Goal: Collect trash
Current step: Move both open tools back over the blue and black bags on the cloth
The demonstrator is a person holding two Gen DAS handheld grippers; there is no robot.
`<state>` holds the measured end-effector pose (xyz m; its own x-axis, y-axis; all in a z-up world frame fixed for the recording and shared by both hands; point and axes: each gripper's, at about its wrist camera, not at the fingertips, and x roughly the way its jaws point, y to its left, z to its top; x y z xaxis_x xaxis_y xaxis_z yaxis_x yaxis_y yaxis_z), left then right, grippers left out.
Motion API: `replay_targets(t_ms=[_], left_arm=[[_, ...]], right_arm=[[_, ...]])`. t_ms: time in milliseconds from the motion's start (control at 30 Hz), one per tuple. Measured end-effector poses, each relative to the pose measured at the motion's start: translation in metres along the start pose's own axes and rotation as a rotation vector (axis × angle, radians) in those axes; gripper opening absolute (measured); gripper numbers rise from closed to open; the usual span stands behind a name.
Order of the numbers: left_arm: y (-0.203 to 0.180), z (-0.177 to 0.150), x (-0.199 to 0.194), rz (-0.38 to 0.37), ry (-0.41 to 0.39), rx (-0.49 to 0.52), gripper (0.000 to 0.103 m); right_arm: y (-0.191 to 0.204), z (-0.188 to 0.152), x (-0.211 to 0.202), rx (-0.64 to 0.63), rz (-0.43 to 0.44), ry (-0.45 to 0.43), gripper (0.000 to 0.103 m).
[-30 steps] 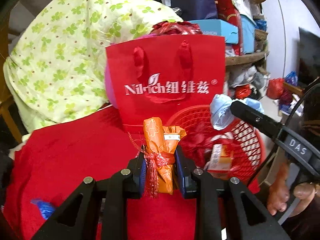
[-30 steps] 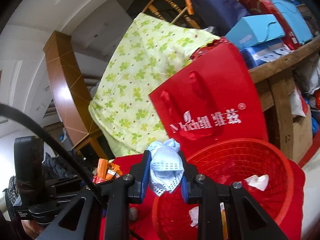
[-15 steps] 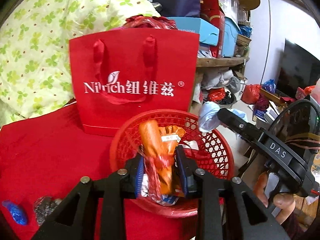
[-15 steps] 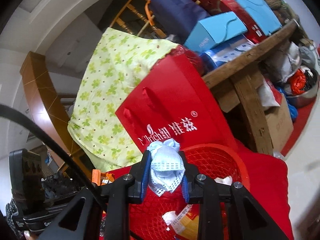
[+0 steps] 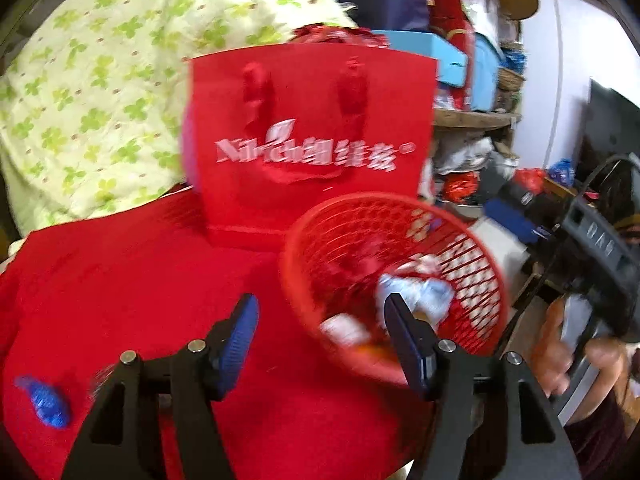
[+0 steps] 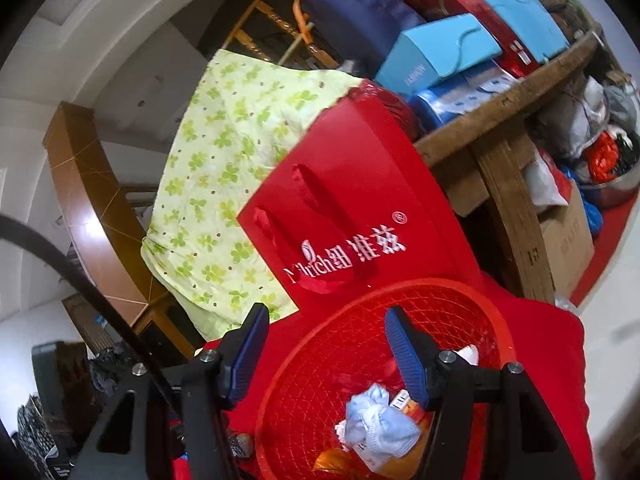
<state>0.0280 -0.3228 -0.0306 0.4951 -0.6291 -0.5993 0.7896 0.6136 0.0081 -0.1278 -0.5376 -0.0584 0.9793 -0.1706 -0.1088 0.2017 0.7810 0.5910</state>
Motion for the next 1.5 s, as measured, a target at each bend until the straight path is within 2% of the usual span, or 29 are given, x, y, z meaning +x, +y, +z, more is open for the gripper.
replay_targets(t_ms=[167,333,433,600,700,933,1133,1333,1500], left_arm=[[0.042,-0.03,-0.02,0.074,0.025,-0.06,0.068],[0.091,-0.068,-0.043,0.182,0.061,-0.126,0.068],[0.12,-0.092,-0.059,0.252,0.074,-0.171,0.068],[0.159,-0.121,-0.081,0.323,0.086,-0.25,0.068],[0.18,-0.135,-0.091,0.359,0.08,-0.292,0.068],[0.222,-0.159,-0.099,0.385,0.076,-0.395,0.068],[0.255,-0.181,-0.102,0.391,0.084,-0.49,0.068],[0.284,-0.195,-0.101,0.384,0.086,-0.564,0.068],[0.306,-0.185,-0.092,0.378,0.071,-0.577,0.068]], right_arm=[[0.033,-0.007,0.003,-0.108,0.041,-0.027,0.065],[0.071,-0.021,0.012,-0.196,0.114,-0.025,0.065],[0.094,-0.032,0.02,-0.239,0.158,-0.004,0.065],[0.127,-0.053,0.043,-0.302,0.204,0.06,0.065],[0.149,-0.073,0.064,-0.342,0.225,0.14,0.065],[0.18,-0.126,0.12,-0.407,0.227,0.376,0.065],[0.195,-0.165,0.16,-0.428,0.208,0.534,0.065],[0.201,-0.197,0.193,-0.399,0.179,0.655,0.065],[0.195,-0.215,0.218,-0.334,0.15,0.746,0.065]])
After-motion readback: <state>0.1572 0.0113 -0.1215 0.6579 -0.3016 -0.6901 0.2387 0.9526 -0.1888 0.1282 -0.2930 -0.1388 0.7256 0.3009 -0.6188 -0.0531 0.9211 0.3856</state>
